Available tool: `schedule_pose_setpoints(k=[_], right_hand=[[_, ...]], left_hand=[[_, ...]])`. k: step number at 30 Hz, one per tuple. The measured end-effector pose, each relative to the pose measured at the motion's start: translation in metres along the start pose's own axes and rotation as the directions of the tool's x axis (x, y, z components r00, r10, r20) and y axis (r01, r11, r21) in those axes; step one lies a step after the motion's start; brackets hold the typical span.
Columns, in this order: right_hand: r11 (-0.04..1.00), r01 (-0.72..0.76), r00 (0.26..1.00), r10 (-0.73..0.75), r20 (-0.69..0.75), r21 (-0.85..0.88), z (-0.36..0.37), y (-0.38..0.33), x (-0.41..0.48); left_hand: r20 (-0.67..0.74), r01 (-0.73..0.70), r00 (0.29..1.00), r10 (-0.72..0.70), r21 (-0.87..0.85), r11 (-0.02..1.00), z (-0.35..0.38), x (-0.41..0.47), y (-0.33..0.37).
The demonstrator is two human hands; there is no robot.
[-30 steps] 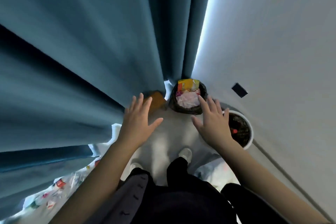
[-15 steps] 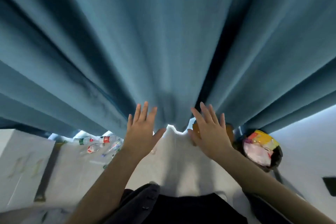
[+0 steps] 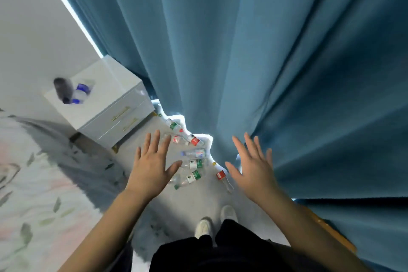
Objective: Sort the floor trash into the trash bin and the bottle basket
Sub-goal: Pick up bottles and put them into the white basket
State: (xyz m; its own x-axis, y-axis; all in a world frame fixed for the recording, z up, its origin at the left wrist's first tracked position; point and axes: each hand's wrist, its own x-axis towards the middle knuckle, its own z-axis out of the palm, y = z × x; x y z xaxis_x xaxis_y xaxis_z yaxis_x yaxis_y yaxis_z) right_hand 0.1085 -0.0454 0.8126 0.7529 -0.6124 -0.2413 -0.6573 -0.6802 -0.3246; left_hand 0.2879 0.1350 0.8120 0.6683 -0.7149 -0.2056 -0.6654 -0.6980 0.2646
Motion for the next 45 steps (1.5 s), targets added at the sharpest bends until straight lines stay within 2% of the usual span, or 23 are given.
schedule_pose_setpoints(k=[3, 8, 14, 18, 22, 25, 30, 35, 39, 42, 45], right_hand=[[0.994, 0.102, 0.994, -0.100, 0.046, -0.040, 0.003, -0.026, 0.038], [0.969, 0.246, 0.957, -0.243, 0.159, -0.002, 0.013, -0.066, 0.110], [0.875, 0.479, 0.857, -0.450, 0.249, -0.070, 0.015, -0.127, 0.205], [0.783, 0.613, 0.766, -0.558, 0.320, -0.102, 0.017, -0.173, 0.250], [0.723, 0.682, 0.707, -0.615, 0.348, -0.107, 0.026, -0.220, 0.284], [0.709, 0.694, 0.696, -0.617, 0.368, -0.123, 0.041, -0.259, 0.310], [0.695, 0.702, 0.682, -0.592, 0.429, -0.155, 0.079, -0.342, 0.356], [0.743, 0.651, 0.702, -0.512, 0.495, -0.155, 0.124, -0.458, 0.411], [0.765, 0.611, 0.710, -0.418, 0.567, -0.201, 0.166, -0.533, 0.464], [0.824, 0.522, 0.721, -0.289, 0.630, -0.220, 0.206, -0.576, 0.510], [0.903, 0.379, 0.713, -0.146, 0.686, -0.202, 0.252, -0.603, 0.553]], left_hand=[[0.001, 0.135, 0.991, -0.135, -0.048, 0.990, 0.001, 0.000, -0.029], [-0.017, 0.329, 0.943, -0.332, -0.090, 0.940, -0.001, 0.019, -0.067], [-0.106, 0.527, 0.829, -0.550, -0.184, 0.830, -0.023, 0.054, -0.108], [-0.119, 0.640, 0.724, -0.680, -0.254, 0.725, -0.028, 0.059, -0.132], [-0.121, 0.705, 0.644, -0.755, -0.288, 0.648, -0.030, 0.068, -0.173], [-0.108, 0.718, 0.616, -0.780, -0.331, 0.613, -0.030, 0.083, -0.215], [-0.057, 0.713, 0.633, -0.772, -0.344, 0.610, -0.041, 0.125, -0.307], [0.055, 0.671, 0.727, -0.684, -0.268, 0.691, -0.077, 0.187, -0.433], [0.127, 0.587, 0.810, -0.573, -0.156, 0.795, -0.096, 0.250, -0.522], [0.227, 0.525, 0.838, -0.496, -0.088, 0.847, -0.091, 0.302, -0.581], [0.351, 0.512, 0.820, -0.452, -0.096, 0.854, -0.067, 0.350, -0.630]])
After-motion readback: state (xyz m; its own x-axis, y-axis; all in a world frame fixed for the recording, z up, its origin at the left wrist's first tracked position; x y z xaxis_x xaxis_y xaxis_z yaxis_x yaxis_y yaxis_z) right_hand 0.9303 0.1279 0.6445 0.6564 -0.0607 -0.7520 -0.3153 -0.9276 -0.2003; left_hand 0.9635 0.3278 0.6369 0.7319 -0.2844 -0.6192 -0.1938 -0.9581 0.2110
